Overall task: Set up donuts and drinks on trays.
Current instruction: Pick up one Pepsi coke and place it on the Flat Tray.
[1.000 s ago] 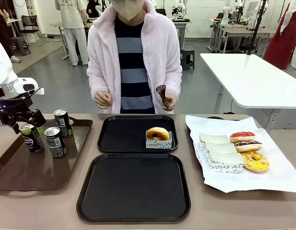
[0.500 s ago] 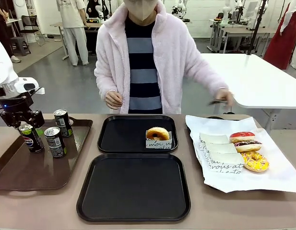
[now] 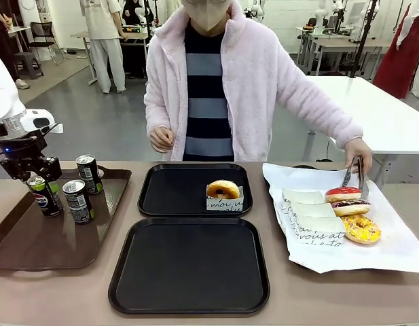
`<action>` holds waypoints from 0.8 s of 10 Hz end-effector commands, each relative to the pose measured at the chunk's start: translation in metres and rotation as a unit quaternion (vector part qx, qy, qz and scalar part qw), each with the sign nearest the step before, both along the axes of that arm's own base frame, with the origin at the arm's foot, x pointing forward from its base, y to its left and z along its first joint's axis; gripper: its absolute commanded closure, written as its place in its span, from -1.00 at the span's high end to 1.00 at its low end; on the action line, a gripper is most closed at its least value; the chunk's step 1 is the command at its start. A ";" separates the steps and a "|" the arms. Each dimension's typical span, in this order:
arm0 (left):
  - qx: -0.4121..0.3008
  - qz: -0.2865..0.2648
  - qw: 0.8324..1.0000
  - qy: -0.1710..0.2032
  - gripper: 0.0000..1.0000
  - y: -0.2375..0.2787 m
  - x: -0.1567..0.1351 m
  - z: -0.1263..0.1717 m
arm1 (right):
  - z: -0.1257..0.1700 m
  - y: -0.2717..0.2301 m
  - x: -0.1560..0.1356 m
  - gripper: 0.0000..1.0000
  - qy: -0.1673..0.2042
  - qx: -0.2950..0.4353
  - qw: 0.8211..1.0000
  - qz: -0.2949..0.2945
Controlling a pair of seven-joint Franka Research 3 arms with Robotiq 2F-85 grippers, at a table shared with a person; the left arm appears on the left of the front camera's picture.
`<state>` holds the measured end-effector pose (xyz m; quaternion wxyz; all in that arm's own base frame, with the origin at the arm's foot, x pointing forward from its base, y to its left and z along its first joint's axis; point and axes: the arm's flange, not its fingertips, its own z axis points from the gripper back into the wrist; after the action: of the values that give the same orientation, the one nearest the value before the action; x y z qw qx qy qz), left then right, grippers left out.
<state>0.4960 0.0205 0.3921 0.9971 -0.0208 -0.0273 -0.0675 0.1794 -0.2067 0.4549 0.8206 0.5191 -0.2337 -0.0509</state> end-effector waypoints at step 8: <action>0.053 0.013 0.998 -0.015 -1.00 0.004 -0.065 0.228 | 0.002 -0.001 0.001 1.00 -0.013 0.007 1.000 -0.001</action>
<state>0.4198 0.0181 0.6316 0.9957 0.0490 -0.0454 -0.0649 0.1787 -0.2073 0.4548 0.8208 0.5182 -0.2344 -0.0523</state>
